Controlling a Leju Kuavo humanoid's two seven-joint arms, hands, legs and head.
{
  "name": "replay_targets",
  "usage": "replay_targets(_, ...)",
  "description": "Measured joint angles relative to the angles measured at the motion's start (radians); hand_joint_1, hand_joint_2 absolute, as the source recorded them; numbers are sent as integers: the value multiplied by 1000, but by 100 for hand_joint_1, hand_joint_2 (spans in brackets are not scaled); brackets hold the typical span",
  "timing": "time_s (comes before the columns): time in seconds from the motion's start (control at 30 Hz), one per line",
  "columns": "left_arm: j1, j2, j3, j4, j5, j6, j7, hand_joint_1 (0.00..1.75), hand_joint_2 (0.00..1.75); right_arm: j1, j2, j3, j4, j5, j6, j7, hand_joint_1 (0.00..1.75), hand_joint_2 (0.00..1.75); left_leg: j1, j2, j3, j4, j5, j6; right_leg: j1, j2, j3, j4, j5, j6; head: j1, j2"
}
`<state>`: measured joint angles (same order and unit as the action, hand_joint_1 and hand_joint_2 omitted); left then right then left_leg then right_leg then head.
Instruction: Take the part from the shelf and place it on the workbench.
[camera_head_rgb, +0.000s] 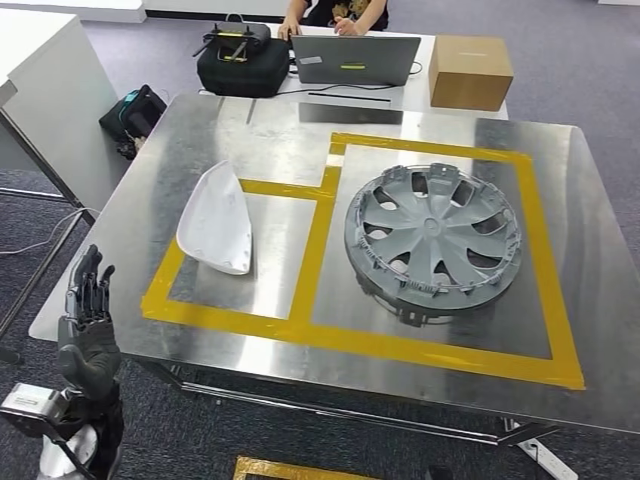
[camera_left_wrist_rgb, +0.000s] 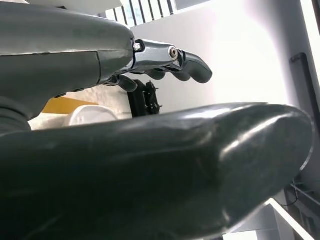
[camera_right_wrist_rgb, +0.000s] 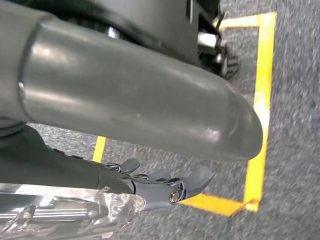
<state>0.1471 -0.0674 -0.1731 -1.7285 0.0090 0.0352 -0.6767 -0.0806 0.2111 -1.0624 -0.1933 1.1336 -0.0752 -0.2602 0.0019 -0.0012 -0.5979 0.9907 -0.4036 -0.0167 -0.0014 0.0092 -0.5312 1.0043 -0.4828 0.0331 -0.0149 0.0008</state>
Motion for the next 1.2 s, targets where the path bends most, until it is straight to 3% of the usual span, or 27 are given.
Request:
replay_targets(0.07, 0, 0, 0, 0, 0, 0, 0, 0, 0, 0, 0, 0, 0, 0, 1, 0, 0, 0, 1, 0, -17, 35, -33, -11, -4, -2, -6, -6, 12, -14, -3, 0)
replay_targets(0.17, 2, 1, 0, 0, -1, 1, 0, 0, 0, 0, 0, 0, 0, 0, 2, 0, 0, 0, 5, 0, -90, 215, -141, -24, -7, -4, -24, -7, 26, -23, -8, 0)
replay_targets(0.2, 3, 1, 1, 0, -1, 1, 0, 0, 0, 0, 0, 0, 0, 0, 2, 0, 0, 0, 6, 0, -105, 262, -159, -26, -7, -4, -30, -7, 30, -22, -7, 0)
replay_targets(0.23, 4, 1, 1, 0, -1, 1, 0, 0, 0, 1, 0, 0, 0, 0, 2, 0, 0, 0, 7, 0, -104, 273, -157, -27, -7, -4, -35, -7, 34, -21, -8, 0)
replay_targets(0.27, 5, 1, 1, 0, -1, 1, 0, 0, 0, 1, 0, 0, 0, 1, 2, 0, 0, 0, 8, 0, -82, 243, -137, -27, -8, -4, -39, -7, 38, -18, -8, 0)
replay_targets(0.33, 4, 1, 1, 0, -1, 1, 0, 0, 0, 1, 0, 0, 0, 1, 3, 0, 0, 0, 10, 0, -1, 110, -80, -27, -8, -2, -44, -6, 43, -11, -8, 0)
replay_targets(0.4, 3, 1, 0, 0, -2, 1, 1, 0, 0, 0, 0, 0, 0, 1, 3, 0, 0, 0, 9, -2, 53, 8, -55, -20, -4, -1, -50, -2, 48, -1, -7, 0)
replay_targets(0.53, 5, 1, 1, 0, -2, 1, 2, 0, 0, 1, 0, 0, 0, 1, 3, 0, 0, 0, 6, -4, 51, -12, -46, 12, -6, -2, -64, 3, 48, 23, -5, 0)
replay_targets(0.6, 5, 0, 2, 0, -2, 0, 2, 0, 0, 1, 0, 0, 0, 1, 4, 0, 0, 0, 8, -1, 45, -14, -38, 26, -8, -3, -97, 76, -4, 31, -1, 0)
replay_targets(0.67, 5, 0, 2, 0, -2, 0, 2, 0, 0, 1, 0, 0, 0, 1, 4, 0, 0, 0, 6, 0, 36, -14, -32, 34, -8, -3, -153, 216, -79, 36, 1, 0)
replay_targets(0.7, 5, 0, 2, 0, -2, 0, 2, 0, 0, 2, 0, 0, 0, 1, 3, 0, 0, 0, 5, 0, 31, -14, -28, 35, -8, -3, -173, 272, -101, 36, 1, 0)
replay_targets(0.73, 5, 0, 2, 0, -2, 0, 2, 0, 0, 2, 0, 0, 0, 1, 3, 0, 0, 0, 4, 0, 27, -14, -25, 36, -7, -3, -175, 292, -105, 36, 1, 0)
replay_targets(0.77, 6, 0, 2, 0, -2, 0, 2, 0, 0, 3, 0, 0, 0, 1, 3, 0, 0, 0, 3, 0, 25, -13, -22, 35, -7, -3, -156, 269, -89, 34, 1, 0)
replay_targets(0.83, 6, 0, 2, 0, -2, 0, 2, 0, 0, 2, 0, 0, 0, 1, 3, 0, 0, 0, 3, -1, 22, -13, -18, 31, -7, -3, -72, 131, -33, 28, 1, 0)
replay_targets(0.9, 5, 0, 2, -1, -2, 0, 2, 0, 0, -2, 0, 0, 0, 1, 4, 0, 0, 0, 0, -1, 18, -10, -12, 23, -5, -2, -5, 14, -2, 20, 0, 0)
replay_targets(1.0, 5, 0, 2, -1, -3, 0, 2, 0, 0, 0, 0, -1, 0, 1, 4, 0, 0, 0, 0, 0, 10, -10, 0, 4, -1, 0, 2, -10, 6, 5, -1, 0)
replay_targets(1.07, 5, 0, 2, -1, -3, 0, 2, 0, 0, 1, 0, -1, 0, 1, 4, 0, 0, 0, 2, 0, -1, 9, -19, -7, -4, -2, -3, -13, 16, -8, -2, 0)
replay_targets(1.13, 5, 0, 3, -1, -3, 0, 2, 0, 0, -1, 0, -1, 0, 1, 4, 0, 0, 0, 5, 0, -42, 108, -90, -17, -7, -4, -14, -15, 28, -19, -5, 0)
replay_targets(1.2, 5, 1, 3, -1, -3, 0, 2, 0, 0, -2, 0, -1, 0, 1, 4, 1, 0, 0, 7, 0, -94, 241, -159, -23, -7, -4, -29, -15, 38, -22, -6, 0)
